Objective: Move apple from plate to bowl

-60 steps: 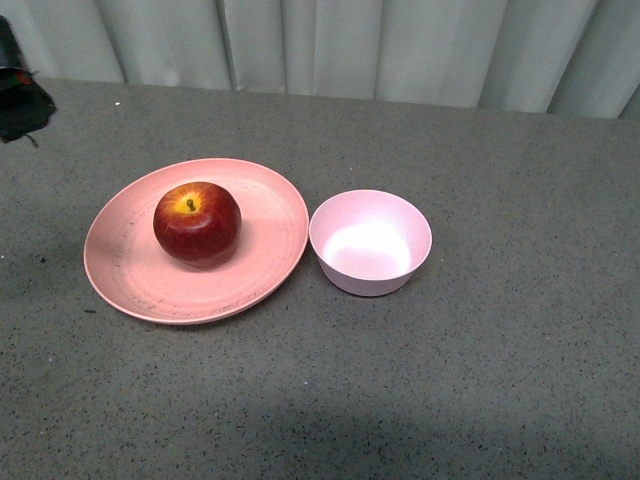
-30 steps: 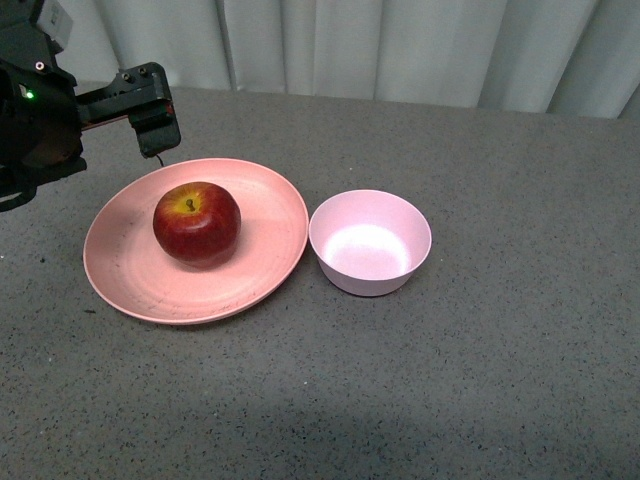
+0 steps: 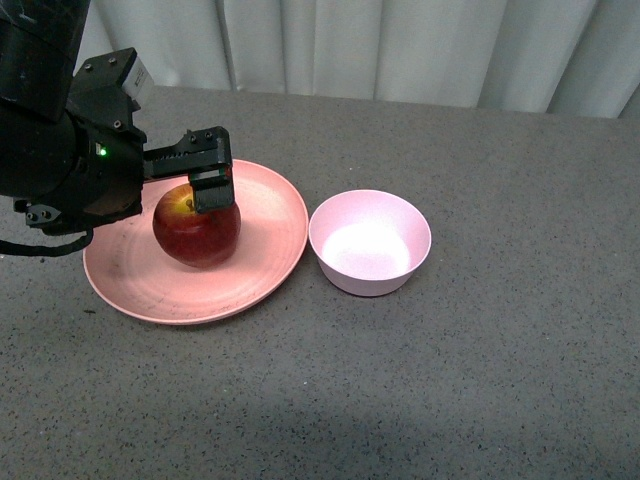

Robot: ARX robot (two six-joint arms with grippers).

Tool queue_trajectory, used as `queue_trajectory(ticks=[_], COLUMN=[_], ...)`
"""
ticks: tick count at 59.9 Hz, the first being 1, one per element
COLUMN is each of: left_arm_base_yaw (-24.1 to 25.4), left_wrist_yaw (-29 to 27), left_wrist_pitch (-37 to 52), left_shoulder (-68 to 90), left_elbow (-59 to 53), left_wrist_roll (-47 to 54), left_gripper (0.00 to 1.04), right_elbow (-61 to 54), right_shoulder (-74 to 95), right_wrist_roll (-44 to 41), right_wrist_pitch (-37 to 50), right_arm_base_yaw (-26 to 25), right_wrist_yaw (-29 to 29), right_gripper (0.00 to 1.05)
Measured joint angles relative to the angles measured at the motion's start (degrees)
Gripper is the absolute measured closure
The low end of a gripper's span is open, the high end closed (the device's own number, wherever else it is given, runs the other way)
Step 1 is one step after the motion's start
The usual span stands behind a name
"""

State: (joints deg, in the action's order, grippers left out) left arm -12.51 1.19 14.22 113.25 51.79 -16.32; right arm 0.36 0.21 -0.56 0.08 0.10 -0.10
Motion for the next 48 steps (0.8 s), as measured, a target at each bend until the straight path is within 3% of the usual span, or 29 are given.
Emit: queue_trajectory(ticks=[10, 15, 21, 36, 48], left_arm_base_yaw=[-0.42, -0.66, -0.70, -1.27, -4.79], left_wrist_yaw=[-1.01, -1.11, -1.09, -1.25, -0.74], left_wrist_pitch=[0.20, 0.20, 0.20, 0.00, -1.01], left_shoulder=[1.27, 1.51, 1.51, 1.36, -0.61], left_elbow=[0.11, 0.15, 0.28, 0.46, 3.17], left_wrist_roll=[0.42, 0.68, 0.68, 0.81, 0.24], left_gripper=[0.07, 0.19, 0.26, 0.28, 0.29], right_elbow=[0.00, 0.00, 0.00, 0.00, 0.00], right_shoulder=[0.00, 0.00, 0.00, 0.00, 0.00], right_wrist_roll=[0.00, 0.00, 0.00, 0.00, 0.00], right_wrist_pitch=[0.00, 0.00, 0.00, 0.00, 0.00], right_arm_base_yaw=[0.00, 0.00, 0.00, 0.00, 0.00], right_wrist_yaw=[0.02, 0.02, 0.02, 0.02, 0.00], right_gripper=[0.09, 0.09, 0.09, 0.09, 0.09])
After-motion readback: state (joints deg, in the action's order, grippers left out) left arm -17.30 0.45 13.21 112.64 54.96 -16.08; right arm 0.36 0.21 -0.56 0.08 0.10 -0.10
